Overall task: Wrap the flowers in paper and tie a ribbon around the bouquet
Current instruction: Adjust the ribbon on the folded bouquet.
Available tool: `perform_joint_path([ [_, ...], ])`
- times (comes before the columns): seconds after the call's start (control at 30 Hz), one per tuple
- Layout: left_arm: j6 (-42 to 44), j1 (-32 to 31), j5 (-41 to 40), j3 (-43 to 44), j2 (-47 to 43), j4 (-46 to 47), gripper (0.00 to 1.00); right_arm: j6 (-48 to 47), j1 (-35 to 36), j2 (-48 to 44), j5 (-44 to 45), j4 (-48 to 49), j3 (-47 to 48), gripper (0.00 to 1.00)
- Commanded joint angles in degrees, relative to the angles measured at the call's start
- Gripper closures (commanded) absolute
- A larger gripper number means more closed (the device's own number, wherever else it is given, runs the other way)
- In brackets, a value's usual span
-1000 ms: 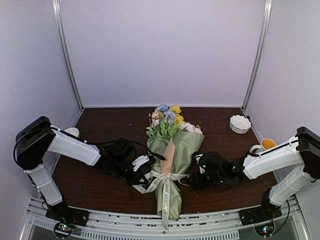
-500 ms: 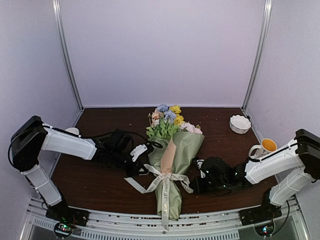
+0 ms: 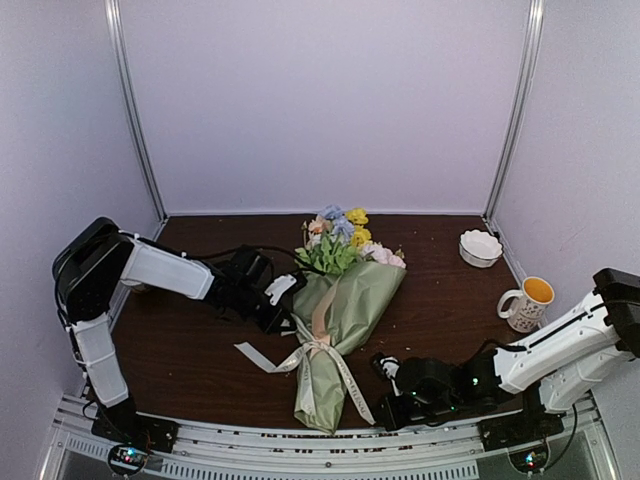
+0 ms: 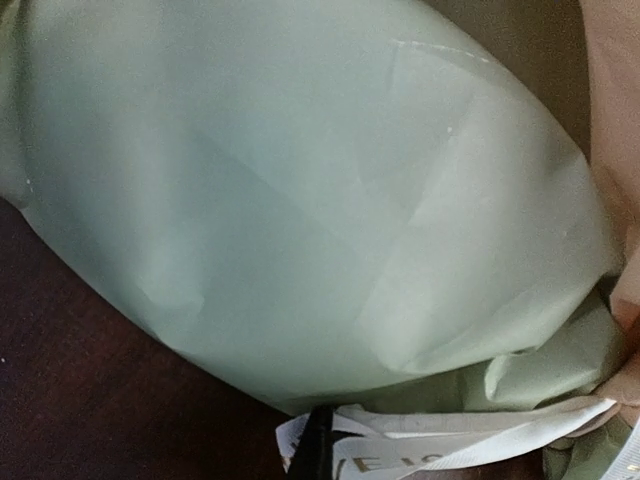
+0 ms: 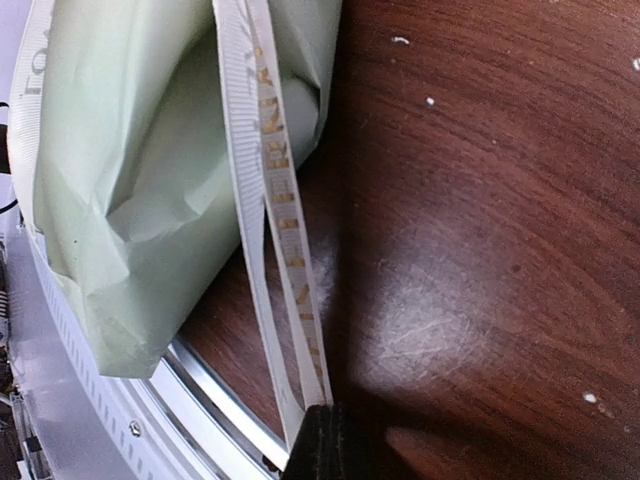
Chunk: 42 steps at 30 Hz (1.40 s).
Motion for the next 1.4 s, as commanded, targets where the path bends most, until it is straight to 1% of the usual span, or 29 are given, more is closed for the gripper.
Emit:
perform_joint_path([
  [0.0, -1.0, 1.2, -2.8, 1.5, 2.0, -0.2, 1.0, 3.4, 1.9, 2.4, -1.8, -6.3, -3.5, 1.0],
  [0.07, -1.1, 1.2, -2.9, 1.3, 2.3, -0.2, 1.0, 2.7, 1.9, 2.4, -1.3, -7.0, -2.8, 1.0],
  [0.17, -1.1, 1.2, -3.0, 0.9, 2.2, -0.1, 1.0, 0.8, 1.7, 2.6, -0.2, -10.6, -0.6, 1.0],
  [0.27, -0.7, 1.2, -3.8, 0.2, 2.2, 0.0, 1.0, 0.6, 1.3, 1.9, 0.0, -10.6, -1.3, 1.0],
  [0.4, 0.0, 1.1, -0.4, -1.0, 1.0, 1.3, 1.0, -0.6, 0.4, -1.0, 1.2, -12.6, -0.5, 1.0],
  [0.43, 0.2, 0.9, 0.3, -1.8, 0.1, 2.2, 1.0, -1.5, 0.0, -2.0, 2.1, -13.6, 0.3, 0.98],
  [0.47, 0.7, 0.7, 0.9, -2.9, -0.8, 3.0, 1.0, -2.4, -0.8, -3.1, 3.2, -14.5, 1.2, 0.93],
  [0.53, 1.4, -0.2, 2.1, -4.1, -2.3, 3.5, 1.0, -4.5, -3.3, -5.2, 4.2, -16.0, 2.3, 0.8],
  [0.6, 2.0, -1.2, 3.0, -5.1, -3.3, 3.5, 0.97, -6.4, -6.3, -7.6, 4.7, -17.2, 3.1, 0.65],
  [0.67, 2.1, -2.3, 3.0, -6.6, -4.0, 4.4, 0.96, -8.5, -9.4, -10.6, 5.9, -18.7, 3.9, 0.57],
  [0.7, 1.8, -2.8, 3.0, -7.3, -4.2, 5.1, 0.95, -9.6, -11.1, -12.7, 6.5, -19.4, 4.3, 0.54],
  [0.8, 0.3, -4.7, 3.8, -7.9, -3.1, 6.6, 0.95, -12.7, -16.2, -17.4, 8.6, -22.7, 5.5, 0.51],
  [0.9, 0.2, -8.0, 4.0, -6.4, -2.2, 7.0, 0.95, -15.5, -21.1, -22.2, 11.7, -26.5, 5.7, 0.47],
  [1.03, -0.3, -11.6, 4.7, -4.2, -1.4, 7.9, 0.95, -18.9, -30.0, -27.2, 10.8, -27.7, 4.5, 0.44],
  [1.17, 0.1, -13.9, 5.6, -2.9, -1.6, 7.6, 0.94, -21.3, -35.0, -29.5, 8.0, -27.0, 4.1, 0.41],
  [1.3, 1.8, -15.4, 5.6, -1.9, -2.1, 5.4, 0.87, -23.6, -37.8, -27.1, 5.1, -26.6, 5.2, 0.4],
  [1.33, 1.9, -15.3, 4.6, -2.5, -2.8, 5.4, 0.82, -23.9, -38.4, -26.4, 4.3, -26.2, 5.4, 0.4],
  [1.37, 1.9, -15.0, 3.4, -3.3, -4.0, 5.5, 0.74, -24.2, -38.8, -25.9, 3.9, -25.4, 5.3, 0.4],
])
